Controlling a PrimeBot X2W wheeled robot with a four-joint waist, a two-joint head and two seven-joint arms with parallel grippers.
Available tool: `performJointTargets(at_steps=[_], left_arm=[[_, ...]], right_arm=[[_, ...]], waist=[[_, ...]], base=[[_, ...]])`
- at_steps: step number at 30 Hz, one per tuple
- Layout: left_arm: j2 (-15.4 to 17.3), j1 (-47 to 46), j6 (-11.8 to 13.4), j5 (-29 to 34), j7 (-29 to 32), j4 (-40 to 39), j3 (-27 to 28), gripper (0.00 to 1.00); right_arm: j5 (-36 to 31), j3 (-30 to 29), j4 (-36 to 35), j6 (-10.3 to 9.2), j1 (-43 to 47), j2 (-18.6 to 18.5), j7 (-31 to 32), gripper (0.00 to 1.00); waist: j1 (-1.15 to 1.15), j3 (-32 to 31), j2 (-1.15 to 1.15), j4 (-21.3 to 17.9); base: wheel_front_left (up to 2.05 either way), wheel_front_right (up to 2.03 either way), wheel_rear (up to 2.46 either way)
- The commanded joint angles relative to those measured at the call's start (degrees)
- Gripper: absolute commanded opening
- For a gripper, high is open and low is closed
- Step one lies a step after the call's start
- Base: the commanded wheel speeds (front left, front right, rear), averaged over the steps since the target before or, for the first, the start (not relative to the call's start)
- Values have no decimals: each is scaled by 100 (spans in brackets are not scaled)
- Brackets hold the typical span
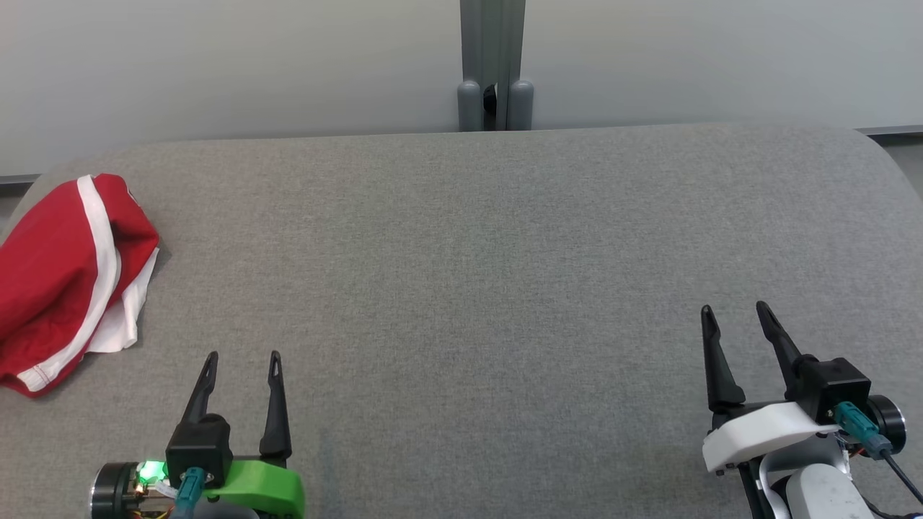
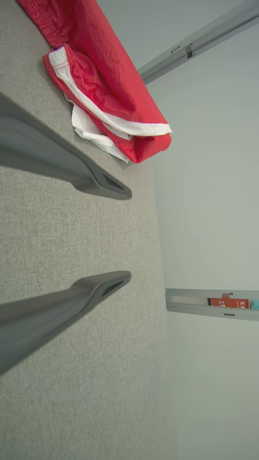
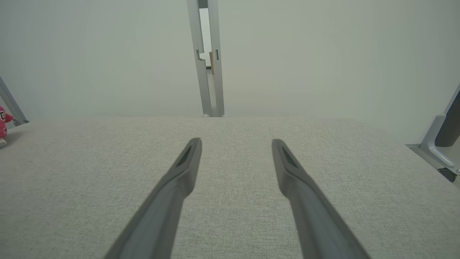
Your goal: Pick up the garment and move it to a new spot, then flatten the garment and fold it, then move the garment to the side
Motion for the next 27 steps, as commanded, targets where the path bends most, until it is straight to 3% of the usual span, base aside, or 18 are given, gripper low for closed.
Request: performJointTargets(at_steps=[1, 7, 19, 27], left_arm=[[-19, 81, -4, 40, -4, 9, 15, 100], [-36, -21, 13, -15, -5, -50, 151, 100], [61, 195, -15, 49, -4, 27, 485, 100], [139, 405, 30, -7, -4, 58, 792, 100]], right_arm=[[30, 3, -29, 0, 38, -23, -17, 100], [53, 44, -22, 0, 104, -19, -17, 100], [287, 423, 66, 0, 180, -20, -17, 100], [266, 1033, 287, 0, -10, -19, -17, 100]], waist=[[0, 12, 0, 37], [0, 21, 0, 499], [0, -53, 0, 2265], [0, -16, 0, 3045]], base=[[0, 0, 0], [0, 0, 0], [0, 0, 0], [0, 0, 0]])
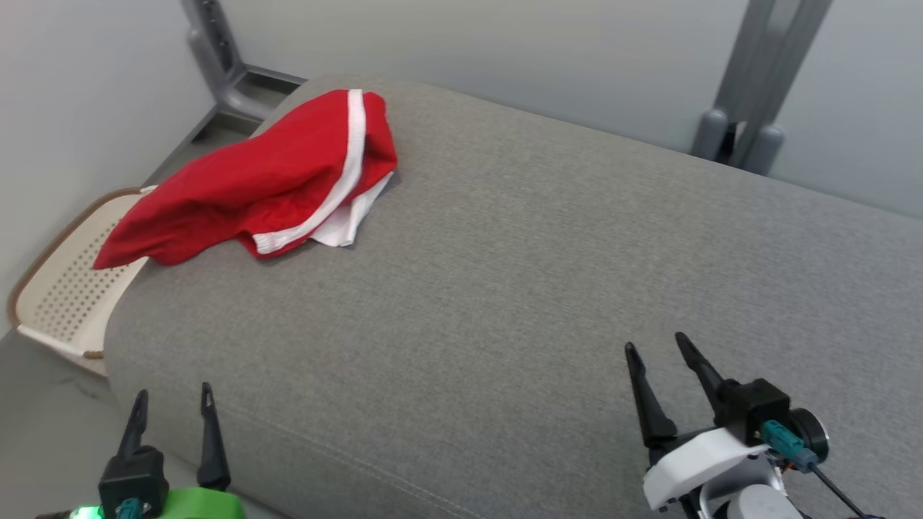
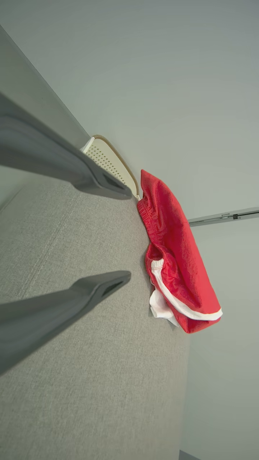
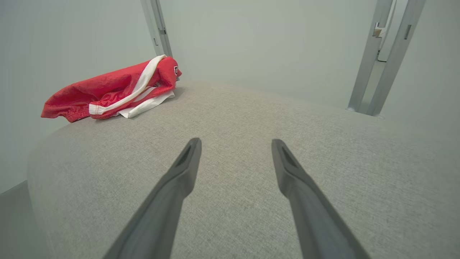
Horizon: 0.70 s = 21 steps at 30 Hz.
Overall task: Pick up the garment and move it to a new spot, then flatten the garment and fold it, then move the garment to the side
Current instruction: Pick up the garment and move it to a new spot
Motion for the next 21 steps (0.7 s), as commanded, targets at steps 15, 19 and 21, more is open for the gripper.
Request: performJointTargets(at_steps=[15, 19, 21], left_arm=[[-60, 272, -117, -123, -4, -19, 485, 100], [-50, -123, -360, -163, -4, 282, 453, 100], [-44, -357, -465, -191, -4, 410, 444, 100]], right_arm=[[-126, 614, 366, 0, -506, -26, -17, 100], [-239, 531, 319, 0, -502, -22, -17, 100], [-327, 485, 261, 0, -516, -25, -17, 100]], waist=[[0, 320, 0, 696], [0, 475, 0, 677], [0, 637, 0, 652]], base=[[0, 0, 0], [0, 0, 0], [0, 0, 0]])
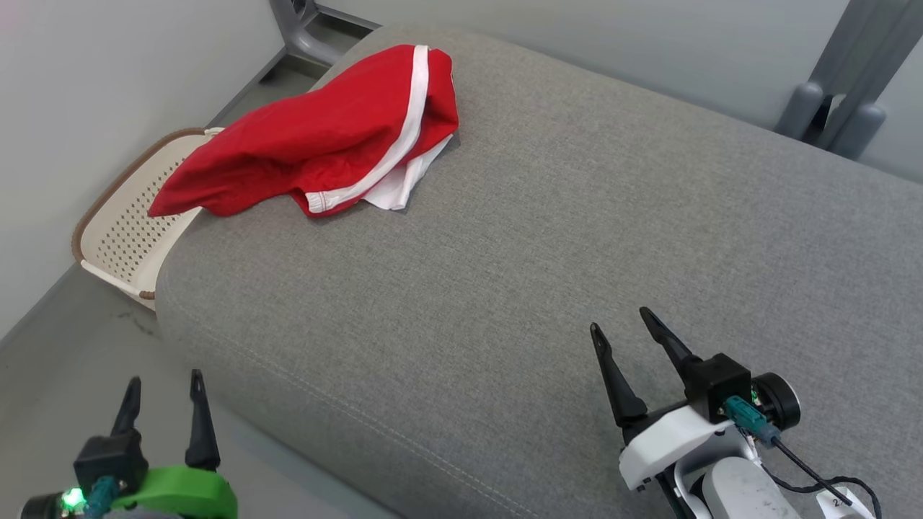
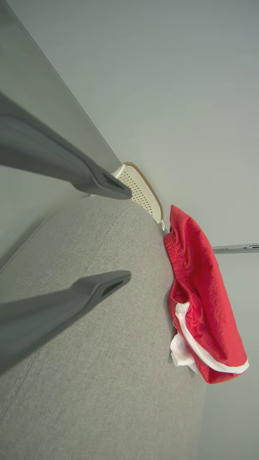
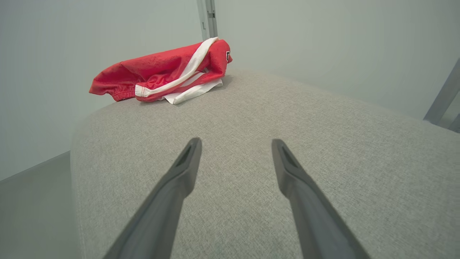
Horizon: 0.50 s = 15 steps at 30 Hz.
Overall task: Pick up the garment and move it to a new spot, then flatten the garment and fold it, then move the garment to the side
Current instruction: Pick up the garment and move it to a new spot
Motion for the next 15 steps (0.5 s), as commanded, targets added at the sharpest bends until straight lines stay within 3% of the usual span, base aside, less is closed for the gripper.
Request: performJointTargets(at_steps=[1, 6, 15], left_arm=[[-3, -235, -55, -165, -4, 73, 102, 100], [3, -977, -247, -292, -4, 472, 140, 100], [455, -2453, -395, -250, -4, 1133, -9, 100]], right_arm=[[-92, 13, -54, 0, -58, -36, -17, 100], [-207, 189, -229, 0, -454, -171, -17, 100], [-191, 340, -516, -1, -983, -438, -16, 100]], waist=[[0, 281, 0, -102], [0, 940, 0, -478], [0, 1902, 0, -1073]], base=[[0, 0, 0], [0, 0, 0], [0, 0, 0]])
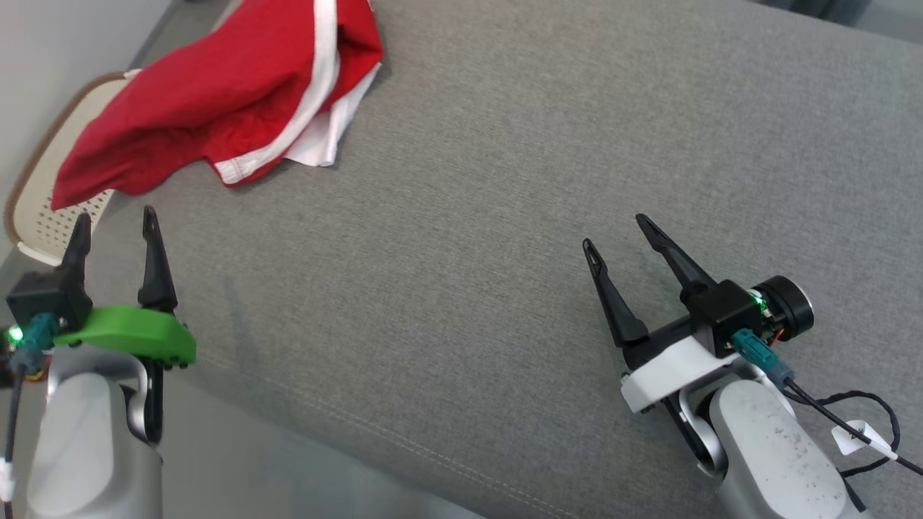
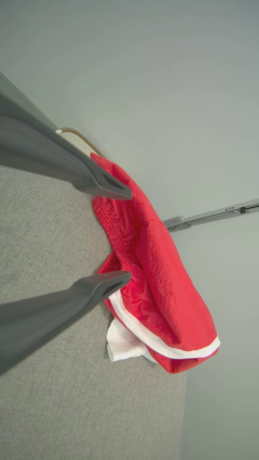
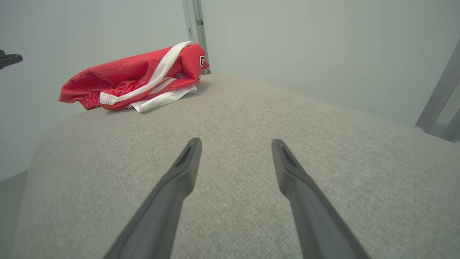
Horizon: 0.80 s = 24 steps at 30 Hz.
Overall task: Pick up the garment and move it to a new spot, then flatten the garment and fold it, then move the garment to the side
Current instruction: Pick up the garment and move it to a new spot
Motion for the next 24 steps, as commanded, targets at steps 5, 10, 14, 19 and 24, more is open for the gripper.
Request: performJointTargets(at_steps=[5, 10, 14, 19, 24], left_arm=[[370, -875, -36, 121, -3, 349, -187, 100], [767, -1458, -41, 196, -3, 720, -424, 100], [983, -1836, -42, 226, -2, 957, -519, 100], [1114, -2261, -40, 71, -3, 1267, -489, 100], [1166, -2514, -31, -81, -2, 1628, -373, 100]], right_arm=[[30, 1, -153, -2, -269, -93, -17, 100], [28, -22, -245, -2, -438, -48, -17, 100], [16, -69, -294, -2, -474, -58, -16, 100], [26, -180, -284, -7, -461, -129, -2, 100], [20, -263, -261, -12, -434, -162, 7, 100]], waist=[[0, 1027, 0, -849], [0, 1345, 0, -1125], [0, 1542, 0, -1279], [0, 1732, 0, -1424], [0, 1866, 0, -1518]], base=[[0, 0, 0], [0, 0, 0], [0, 0, 0], [0, 0, 0], [0, 0, 0]])
